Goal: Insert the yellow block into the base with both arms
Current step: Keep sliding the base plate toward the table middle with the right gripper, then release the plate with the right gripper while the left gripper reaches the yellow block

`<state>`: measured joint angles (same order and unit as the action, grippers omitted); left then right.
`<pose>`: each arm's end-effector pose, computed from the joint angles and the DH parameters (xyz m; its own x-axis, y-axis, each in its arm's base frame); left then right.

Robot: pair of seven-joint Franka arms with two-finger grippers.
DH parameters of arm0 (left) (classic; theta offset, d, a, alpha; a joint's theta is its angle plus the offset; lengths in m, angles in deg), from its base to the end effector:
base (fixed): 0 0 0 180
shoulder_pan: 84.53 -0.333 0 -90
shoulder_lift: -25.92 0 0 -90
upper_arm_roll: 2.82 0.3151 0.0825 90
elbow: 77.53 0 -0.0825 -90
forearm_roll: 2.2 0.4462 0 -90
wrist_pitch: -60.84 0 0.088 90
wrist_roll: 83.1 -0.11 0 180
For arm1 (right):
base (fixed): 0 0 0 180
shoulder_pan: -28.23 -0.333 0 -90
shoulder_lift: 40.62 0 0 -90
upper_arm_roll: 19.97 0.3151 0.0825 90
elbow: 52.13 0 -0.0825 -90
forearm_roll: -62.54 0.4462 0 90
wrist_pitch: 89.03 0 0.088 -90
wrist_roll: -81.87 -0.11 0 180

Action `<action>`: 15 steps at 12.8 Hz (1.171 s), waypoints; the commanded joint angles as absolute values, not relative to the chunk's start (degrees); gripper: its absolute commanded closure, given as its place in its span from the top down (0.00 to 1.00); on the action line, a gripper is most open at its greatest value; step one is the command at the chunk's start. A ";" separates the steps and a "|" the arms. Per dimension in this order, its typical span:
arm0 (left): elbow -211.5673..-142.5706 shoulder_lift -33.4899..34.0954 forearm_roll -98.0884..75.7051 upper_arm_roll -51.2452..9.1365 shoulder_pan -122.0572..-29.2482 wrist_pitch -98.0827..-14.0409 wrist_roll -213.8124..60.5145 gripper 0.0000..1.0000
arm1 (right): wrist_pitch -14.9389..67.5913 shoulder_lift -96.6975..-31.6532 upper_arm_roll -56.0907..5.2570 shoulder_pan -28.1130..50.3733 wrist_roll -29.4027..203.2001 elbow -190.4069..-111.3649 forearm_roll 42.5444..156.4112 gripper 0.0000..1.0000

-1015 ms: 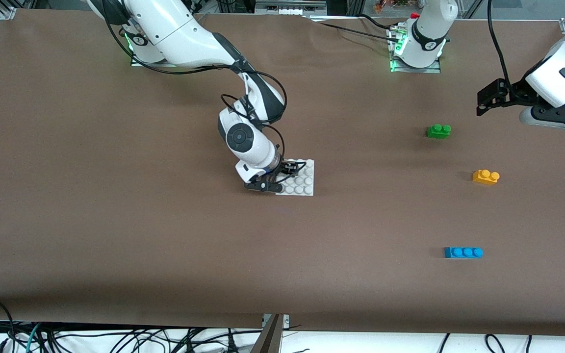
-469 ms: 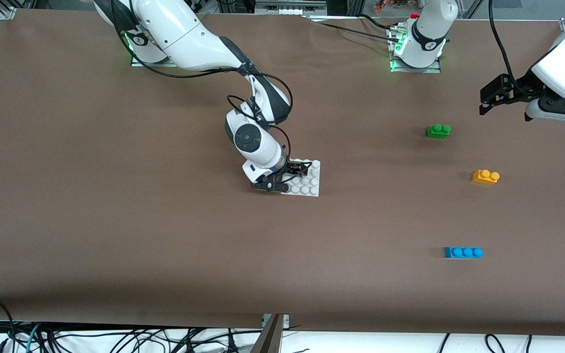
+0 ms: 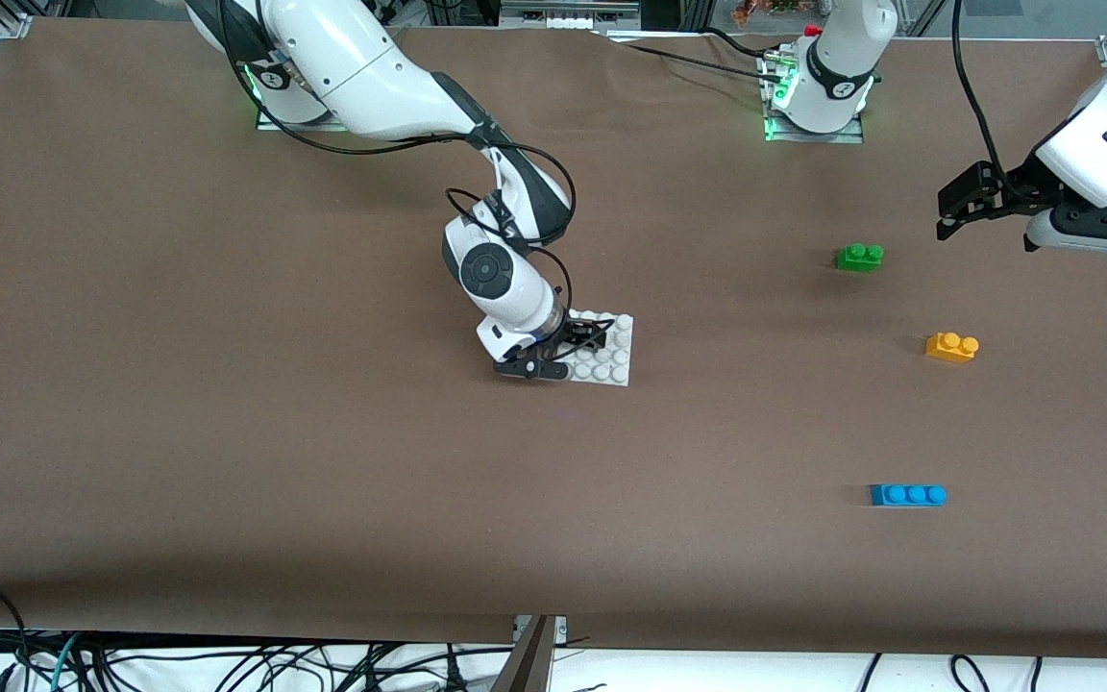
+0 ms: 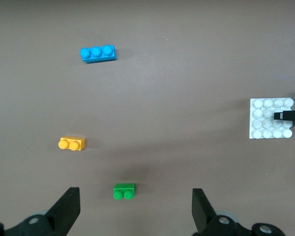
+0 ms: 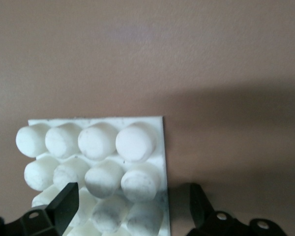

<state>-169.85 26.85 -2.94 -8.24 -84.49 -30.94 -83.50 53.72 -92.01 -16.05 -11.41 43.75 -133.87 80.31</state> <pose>0.6113 -0.0602 0.6116 0.9948 -0.1017 0.0068 -0.1018 -0.9947 0.0113 0.5759 0.5335 0.1276 0.9853 -0.1563 -0.0687 -0.1697 -0.9407 -0.2938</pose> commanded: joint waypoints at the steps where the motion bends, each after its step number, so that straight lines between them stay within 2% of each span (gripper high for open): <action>1: -174.11 28.21 -1.67 -8.44 -84.53 -34.95 -83.10 1.00 | 50.38 -92.30 -15.92 -10.18 44.51 -130.80 80.21 1.00; 3: -174.74 28.91 -1.67 -8.53 -84.44 -35.84 -83.19 1.00 | 43.71 -92.30 -16.27 -9.83 44.34 -127.20 78.81 1.00; 7: -177.19 27.16 -1.58 -8.44 -84.53 -37.59 -83.19 1.00 | 32.29 -89.15 -16.89 -4.92 49.14 -125.43 78.01 1.00; 9: -182.09 25.84 -0.45 -7.92 -84.70 -38.91 -83.27 1.00 | 25.97 -86.69 -17.24 -1.23 54.42 -125.69 77.40 1.00; 13: -190.18 23.56 0.00 -4.32 -85.40 -50.57 -90.37 1.00 | 13.39 -82.03 -26.62 0.98 67.25 -125.95 77.57 1.00; 15: -193.62 21.98 0.08 -1.95 -85.67 -56.12 -94.50 1.00 | 10.12 -80.36 -31.46 1.60 71.92 -126.57 77.84 1.00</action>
